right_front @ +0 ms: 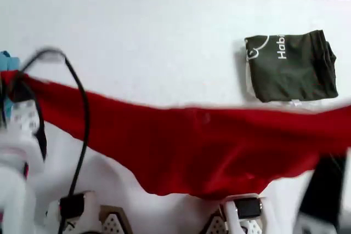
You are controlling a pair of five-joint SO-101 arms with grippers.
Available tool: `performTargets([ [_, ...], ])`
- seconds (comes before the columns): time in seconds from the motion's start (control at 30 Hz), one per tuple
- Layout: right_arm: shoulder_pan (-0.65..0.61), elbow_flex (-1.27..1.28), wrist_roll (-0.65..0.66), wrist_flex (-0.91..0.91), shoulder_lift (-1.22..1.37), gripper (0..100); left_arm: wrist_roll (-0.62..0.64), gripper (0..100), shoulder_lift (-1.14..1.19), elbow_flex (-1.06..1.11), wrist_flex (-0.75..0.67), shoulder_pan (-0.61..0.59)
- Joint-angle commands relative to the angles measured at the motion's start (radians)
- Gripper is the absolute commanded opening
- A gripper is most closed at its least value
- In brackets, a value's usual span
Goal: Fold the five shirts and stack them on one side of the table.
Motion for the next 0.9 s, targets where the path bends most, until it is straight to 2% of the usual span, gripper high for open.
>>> performTargets([
  [0.0,0.007,-0.031,0.003,0.010,-0.001,1.8,-0.002,3,-0.078,-0.021,0.006,-0.012],
  [0.23,0.004,0.029,0.000,-0.007,0.088,1.9,-0.003,3,-0.064,0.061,-0.037,-0.012],
  [0.57,0.002,0.195,0.000,-0.140,0.387,1.9,-0.003,3,0.130,0.277,-0.287,-0.012],
  [0.87,0.002,0.351,0.008,-0.374,0.714,1.9,-0.003,3,0.419,0.361,-0.563,-0.006],
])
